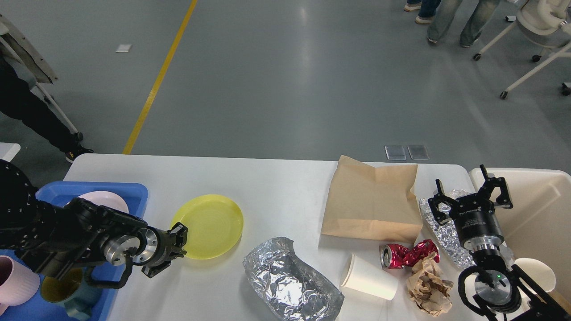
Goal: Tidy desktop
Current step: 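Lift the yellow plate and lay it on the pink plate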
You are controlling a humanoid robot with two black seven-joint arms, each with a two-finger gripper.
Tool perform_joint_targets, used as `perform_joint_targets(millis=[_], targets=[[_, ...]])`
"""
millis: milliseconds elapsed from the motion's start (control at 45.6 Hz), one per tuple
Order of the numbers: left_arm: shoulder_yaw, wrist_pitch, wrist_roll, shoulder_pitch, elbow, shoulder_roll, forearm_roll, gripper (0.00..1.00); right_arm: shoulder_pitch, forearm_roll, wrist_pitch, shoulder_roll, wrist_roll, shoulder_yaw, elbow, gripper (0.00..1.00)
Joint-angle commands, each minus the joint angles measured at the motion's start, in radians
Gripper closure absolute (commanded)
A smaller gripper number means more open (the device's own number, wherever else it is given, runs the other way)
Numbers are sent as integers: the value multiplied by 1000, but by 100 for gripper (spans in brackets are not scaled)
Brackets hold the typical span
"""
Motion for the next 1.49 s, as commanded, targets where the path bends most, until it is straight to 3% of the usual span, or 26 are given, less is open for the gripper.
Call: perform_joint_targets(millis=[0,132,307,395,504,636,767,921,1140,1359,1469], targets=[[82,-63,20,-165,-115,47,3,100,0,0,0,0,0,0,0,0],[235,-188,20,-435,-247,93,3,100,0,0,0,0,0,0,0,0],[390,-280,22,-803,-428,94,3,100,0,0,0,0,0,0,0,0],[449,-375,20,-951,-489,90,3,100,0,0,0,0,0,0,0,0],[490,-478,17,-1034,-513,84,1,100,0,0,0,0,0,0,0,0],[493,-481,14,-1025,-507,89,1,100,0,0,0,0,0,0,0,0],[516,-487,11,-947,-447,162,15,100,0,0,0,0,0,0,0,0],[522,-502,12,-755,-267,293,70,100,0,0,0,0,0,0,0,0],[440,-636,25,-482,56,482,130,100,0,0,0,0,0,0,0,0],[250,-634,25,-111,352,497,150,100,0,0,0,0,-1,0,0,0],[157,-616,34,14,446,469,152,100,0,0,0,0,0,0,0,0]])
